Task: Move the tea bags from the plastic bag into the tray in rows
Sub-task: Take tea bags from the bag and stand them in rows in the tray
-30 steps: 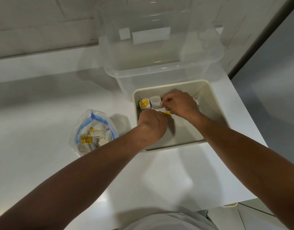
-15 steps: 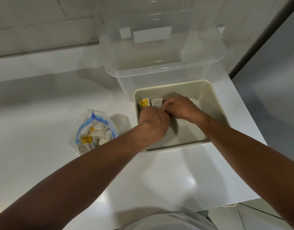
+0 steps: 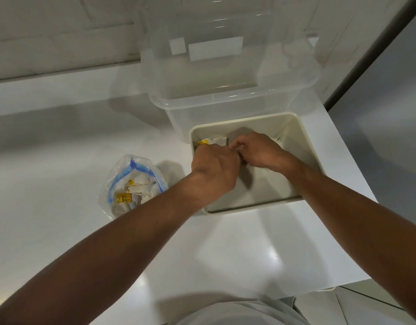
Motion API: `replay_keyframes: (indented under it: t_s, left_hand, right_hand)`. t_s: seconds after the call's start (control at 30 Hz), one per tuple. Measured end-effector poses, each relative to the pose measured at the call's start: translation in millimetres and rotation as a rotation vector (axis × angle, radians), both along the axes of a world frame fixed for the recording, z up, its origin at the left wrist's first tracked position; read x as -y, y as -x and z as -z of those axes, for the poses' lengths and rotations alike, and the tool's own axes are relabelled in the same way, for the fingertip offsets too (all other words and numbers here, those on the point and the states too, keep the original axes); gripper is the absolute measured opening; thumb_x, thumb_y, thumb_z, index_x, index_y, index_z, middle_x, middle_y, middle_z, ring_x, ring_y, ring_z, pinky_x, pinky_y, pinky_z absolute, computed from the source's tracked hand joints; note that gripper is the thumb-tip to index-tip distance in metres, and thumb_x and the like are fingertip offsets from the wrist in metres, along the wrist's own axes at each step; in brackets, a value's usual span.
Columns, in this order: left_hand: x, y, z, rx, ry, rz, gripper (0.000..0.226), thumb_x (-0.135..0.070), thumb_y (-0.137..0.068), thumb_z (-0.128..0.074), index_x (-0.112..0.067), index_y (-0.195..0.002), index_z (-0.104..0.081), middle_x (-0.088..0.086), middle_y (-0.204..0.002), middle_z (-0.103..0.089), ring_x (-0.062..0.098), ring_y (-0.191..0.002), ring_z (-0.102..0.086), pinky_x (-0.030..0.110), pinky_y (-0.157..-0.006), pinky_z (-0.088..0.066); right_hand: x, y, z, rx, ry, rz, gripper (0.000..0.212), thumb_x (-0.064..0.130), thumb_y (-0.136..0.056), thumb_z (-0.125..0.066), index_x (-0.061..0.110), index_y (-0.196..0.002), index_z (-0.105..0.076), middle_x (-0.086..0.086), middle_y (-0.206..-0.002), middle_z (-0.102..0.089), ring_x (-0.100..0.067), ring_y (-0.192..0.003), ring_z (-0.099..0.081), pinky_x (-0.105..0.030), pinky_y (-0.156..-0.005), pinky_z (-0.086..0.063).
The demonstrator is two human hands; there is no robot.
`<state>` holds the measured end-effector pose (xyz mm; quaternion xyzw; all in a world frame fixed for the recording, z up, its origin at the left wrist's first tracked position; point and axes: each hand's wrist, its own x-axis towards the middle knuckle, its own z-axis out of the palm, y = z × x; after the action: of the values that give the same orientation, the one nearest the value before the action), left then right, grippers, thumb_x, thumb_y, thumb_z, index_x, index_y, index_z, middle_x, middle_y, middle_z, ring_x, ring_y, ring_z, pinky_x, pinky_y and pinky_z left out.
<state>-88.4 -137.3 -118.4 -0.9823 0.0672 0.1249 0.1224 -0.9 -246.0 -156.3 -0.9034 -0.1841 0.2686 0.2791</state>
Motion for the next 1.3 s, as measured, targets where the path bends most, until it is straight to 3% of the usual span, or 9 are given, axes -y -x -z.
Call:
replay_keyframes:
  t_s: [0.1, 0.2, 0.3, 0.37, 0.47, 0.63, 0.9, 1.1, 1.3]
  left_hand:
    - [-14, 6, -19, 0.008, 0.219, -0.037, 0.039, -0.052, -0.093, -0.053, -0.030, -0.125, -0.056, -0.003, -0.110, -0.066, 0.023, -0.104, -0.063, 0.032, -0.069, -0.038]
    - [-39, 5, -38, -0.193, 0.510, -0.107, 0.039, -0.063, -0.084, -0.062, -0.039, -0.114, -0.059, -0.014, -0.110, -0.066, 0.012, -0.105, -0.060, 0.035, -0.085, -0.050]
    - [-58, 6, -47, -0.289, 0.810, -0.165, 0.027, -0.049, -0.084, -0.073, -0.035, -0.106, -0.066, -0.017, -0.102, -0.070, 0.002, -0.092, -0.064, 0.035, -0.087, -0.055]
    - [-68, 8, -48, -0.265, 0.919, -0.190, 0.017, -0.037, -0.087, -0.073, -0.034, -0.103, -0.069, -0.016, -0.097, -0.071, -0.002, -0.079, -0.066, 0.029, -0.079, -0.056]
    - [-83, 14, -47, -0.227, 1.030, -0.211, 0.013, -0.024, -0.092, -0.069, -0.032, -0.102, -0.069, -0.010, -0.093, -0.072, 0.004, -0.077, -0.069, 0.027, -0.070, -0.053]
    - [-118, 34, -51, -0.206, 1.194, -0.308, 0.012, -0.034, -0.092, -0.070, -0.032, -0.104, -0.069, -0.007, -0.098, -0.072, 0.013, -0.082, -0.073, 0.033, -0.074, -0.053]
    - [-160, 74, -52, -0.173, 1.310, -0.386, 0.015, -0.017, -0.093, -0.069, -0.025, -0.105, -0.069, 0.003, -0.101, -0.073, 0.019, -0.081, -0.071, 0.026, -0.069, -0.053]
    - [-190, 104, -34, -0.219, 1.206, -0.377, 0.027, -0.002, -0.087, -0.070, -0.026, -0.097, -0.071, -0.002, -0.096, -0.073, 0.020, -0.084, -0.073, 0.037, -0.078, -0.057]
    - [-194, 121, -27, -0.209, 0.920, -0.318, 0.029, -0.004, -0.087, -0.066, -0.033, -0.095, -0.068, -0.020, -0.092, -0.071, -0.005, -0.083, -0.066, 0.013, -0.075, -0.047]
  right_hand:
    - [8, 4, -9, 0.000, -0.035, -0.078, 0.019, 0.013, -0.088, -0.064, 0.032, -0.090, -0.070, 0.008, -0.090, -0.068, -0.007, -0.075, -0.062, -0.026, -0.076, -0.053]
    - [12, 9, -17, 0.071, 0.009, -0.169, 0.023, 0.023, -0.086, -0.069, 0.041, -0.077, -0.058, 0.016, -0.085, -0.065, -0.005, -0.076, -0.060, -0.025, -0.073, -0.047]
    - [10, 16, -22, 0.060, 0.026, -0.196, 0.011, 0.031, -0.087, -0.069, 0.038, -0.087, -0.060, 0.012, -0.092, -0.067, -0.009, -0.078, -0.062, -0.026, -0.072, -0.047]
    - [8, 22, -25, 0.064, 0.027, -0.197, 0.011, 0.036, -0.088, -0.069, 0.041, -0.087, -0.059, 0.010, -0.093, -0.068, -0.007, -0.076, -0.062, -0.026, -0.071, -0.048]
    - [7, 38, -30, 0.021, -0.039, -0.192, 0.007, 0.038, -0.088, -0.069, 0.036, -0.093, -0.064, 0.012, -0.087, -0.069, -0.002, -0.073, -0.064, -0.023, -0.073, -0.049]
    - [-1, 79, -40, 0.055, -0.116, -0.190, 0.016, 0.044, -0.087, -0.069, 0.036, -0.101, -0.069, 0.021, -0.085, -0.066, 0.005, -0.074, -0.061, -0.022, -0.075, -0.047]
    - [-32, 109, -72, 0.119, -0.306, -0.119, 0.009, 0.037, -0.087, -0.071, 0.038, -0.096, -0.071, 0.020, -0.082, -0.066, 0.001, -0.070, -0.059, -0.011, -0.068, -0.043]
    - [-79, 138, -67, 0.129, -0.314, -0.232, 0.010, 0.028, -0.089, -0.070, 0.031, -0.098, -0.072, 0.021, -0.080, -0.069, 0.002, -0.070, -0.061, -0.011, -0.066, -0.043]
    - [-101, 154, -40, 0.140, -0.213, -0.318, 0.017, 0.028, -0.090, -0.066, 0.031, -0.105, -0.073, 0.011, -0.090, -0.074, -0.007, -0.082, -0.067, -0.031, -0.079, -0.054]
